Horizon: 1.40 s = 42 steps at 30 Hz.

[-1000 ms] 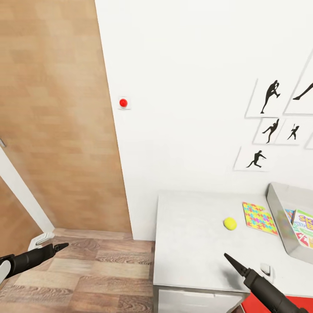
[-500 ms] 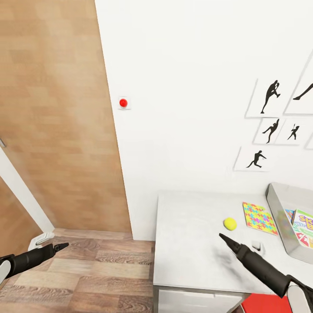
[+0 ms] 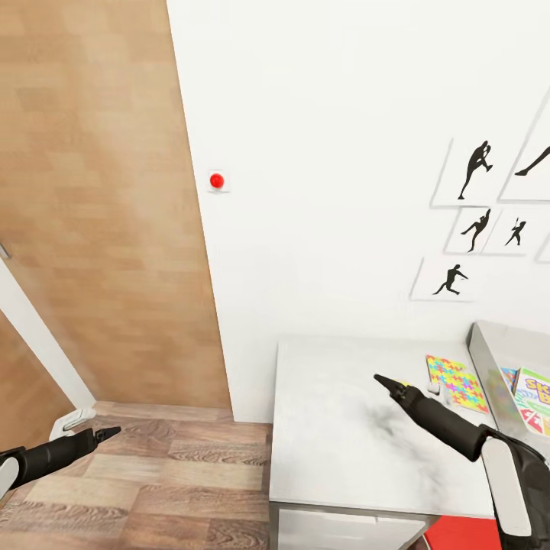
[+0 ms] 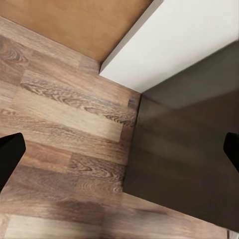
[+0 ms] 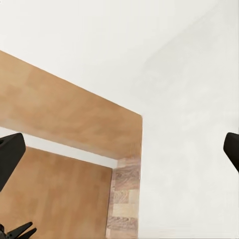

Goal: Put all the toys in the child's room - the three board games (two on the bed and one on the table), the two jigsaw puzzles on the table, and the tennis ball on the table - inside the toy box on the table in the child's room.

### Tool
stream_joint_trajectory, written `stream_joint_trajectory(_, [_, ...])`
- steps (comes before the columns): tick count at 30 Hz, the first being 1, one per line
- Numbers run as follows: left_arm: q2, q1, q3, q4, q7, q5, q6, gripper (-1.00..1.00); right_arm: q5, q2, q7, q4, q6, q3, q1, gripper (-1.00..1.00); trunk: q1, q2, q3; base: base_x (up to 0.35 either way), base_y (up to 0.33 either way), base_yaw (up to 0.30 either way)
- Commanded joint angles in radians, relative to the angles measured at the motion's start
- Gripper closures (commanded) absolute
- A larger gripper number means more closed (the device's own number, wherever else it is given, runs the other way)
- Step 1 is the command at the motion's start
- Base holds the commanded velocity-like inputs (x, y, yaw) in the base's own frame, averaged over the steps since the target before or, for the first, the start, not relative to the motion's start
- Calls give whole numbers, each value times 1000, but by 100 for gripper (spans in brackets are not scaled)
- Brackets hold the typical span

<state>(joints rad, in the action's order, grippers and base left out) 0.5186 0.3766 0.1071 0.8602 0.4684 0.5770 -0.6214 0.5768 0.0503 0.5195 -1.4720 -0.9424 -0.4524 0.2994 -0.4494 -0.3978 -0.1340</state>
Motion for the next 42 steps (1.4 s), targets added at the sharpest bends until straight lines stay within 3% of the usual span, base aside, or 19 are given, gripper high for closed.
stream_joint_trajectory(1, [0,1,2,0,1,4,-8,-100,-4,-1,-10,1,-12,5,13,-100,-1,-2,-2,0,0,0])
stream_joint_trajectory(10, [0,1,2,0,2,4,-8,-100,1,-6,-180,12,-40,79,114,-100,-1,-2,-2,0,0,0])
stream_joint_trajectory(16, [0,1,2,0,2,4,-8,-100,3,-8,-253,32,-60,117,168,-100,-1,-2,-2,0,0,0])
stream_joint_trajectory(22, [0,1,1,0,3,4,-8,-100,-1,-9,-332,110,-80,132,251,-100,-1,-2,-2,0,0,0])
stream_joint_trajectory(26, [0,1,1,0,3,4,-8,-100,-2,-9,-440,212,-85,136,334,-100,-1,-2,-2,0,0,0])
stream_joint_trajectory(27, [0,1,1,0,3,4,-8,-100,-2,-9,-495,258,-85,137,367,-100,-1,-2,-2,0,0,0])
stream_joint_trajectory(31, [0,1,1,0,6,4,-8,-100,0,-9,-603,342,-88,137,425,-100,-1,-2,-2,0,0,0])
stream_joint_trajectory(36, [0,1,0,0,17,4,-8,-100,-2,-11,-695,393,-93,139,464,-100,-1,-2,-2,0,0,0])
stream_joint_trajectory(42, [0,1,0,0,30,4,-9,-100,-2,-13,-734,394,-96,176,483,-100,-1,-2,-2,0,0,0])
